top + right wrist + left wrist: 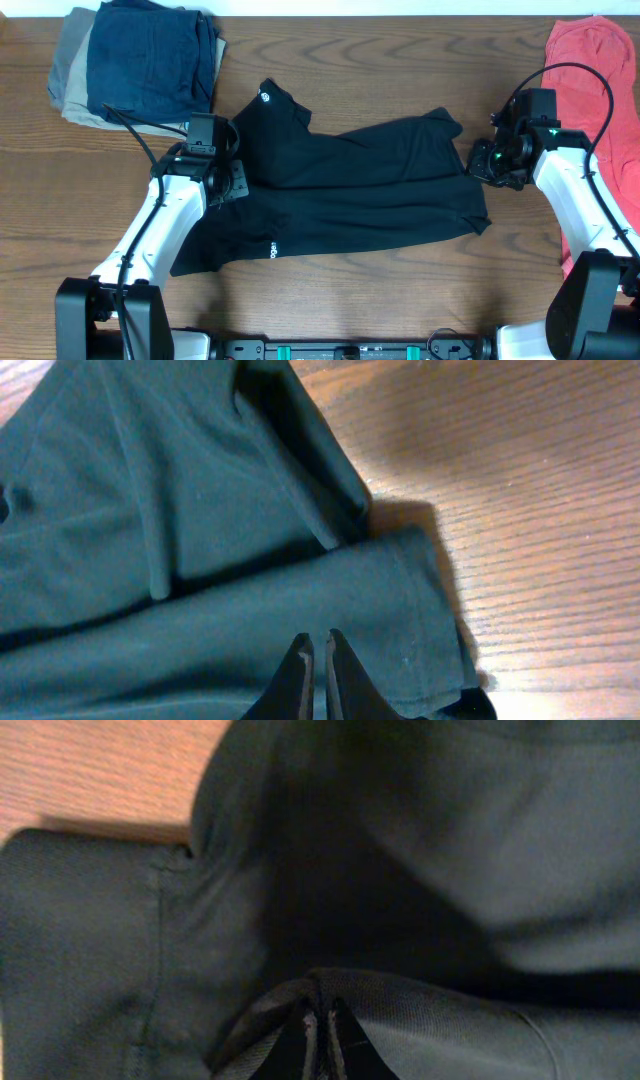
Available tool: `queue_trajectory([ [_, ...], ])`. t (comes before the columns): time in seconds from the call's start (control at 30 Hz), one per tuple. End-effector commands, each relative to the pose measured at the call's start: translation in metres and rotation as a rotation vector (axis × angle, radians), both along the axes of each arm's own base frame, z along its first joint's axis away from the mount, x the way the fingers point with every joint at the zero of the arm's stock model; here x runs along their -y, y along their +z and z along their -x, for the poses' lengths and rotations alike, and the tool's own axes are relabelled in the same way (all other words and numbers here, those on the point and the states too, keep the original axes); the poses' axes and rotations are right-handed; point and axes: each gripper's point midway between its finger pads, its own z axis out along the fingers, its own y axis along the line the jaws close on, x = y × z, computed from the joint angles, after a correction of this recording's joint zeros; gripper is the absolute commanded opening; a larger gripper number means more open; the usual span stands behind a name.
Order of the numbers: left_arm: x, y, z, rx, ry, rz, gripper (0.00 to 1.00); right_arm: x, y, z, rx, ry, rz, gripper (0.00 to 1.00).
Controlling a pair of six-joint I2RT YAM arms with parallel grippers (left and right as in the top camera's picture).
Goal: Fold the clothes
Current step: 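Move the right gripper to the shirt's right edge and grasp it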
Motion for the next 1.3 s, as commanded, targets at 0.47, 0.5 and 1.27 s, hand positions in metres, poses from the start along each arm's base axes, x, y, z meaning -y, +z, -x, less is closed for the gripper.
queue_trajectory([
  [0.47, -0.013, -0.005, 0.003, -0.015, 0.071, -0.058, 0.61, -0.006, -0.017, 0.067, -0.284, 0.007, -0.021, 0.85],
  [0.5, -0.013, -0.005, 0.004, -0.019, 0.070, -0.059, 0.61, -0.006, -0.019, 0.069, -0.289, 0.007, -0.021, 0.85],
  [1.27, -0.015, -0.014, 0.016, -0.060, 0.069, -0.065, 0.61, -0.009, -0.064, 0.076, -0.245, -0.042, -0.038, 0.48],
])
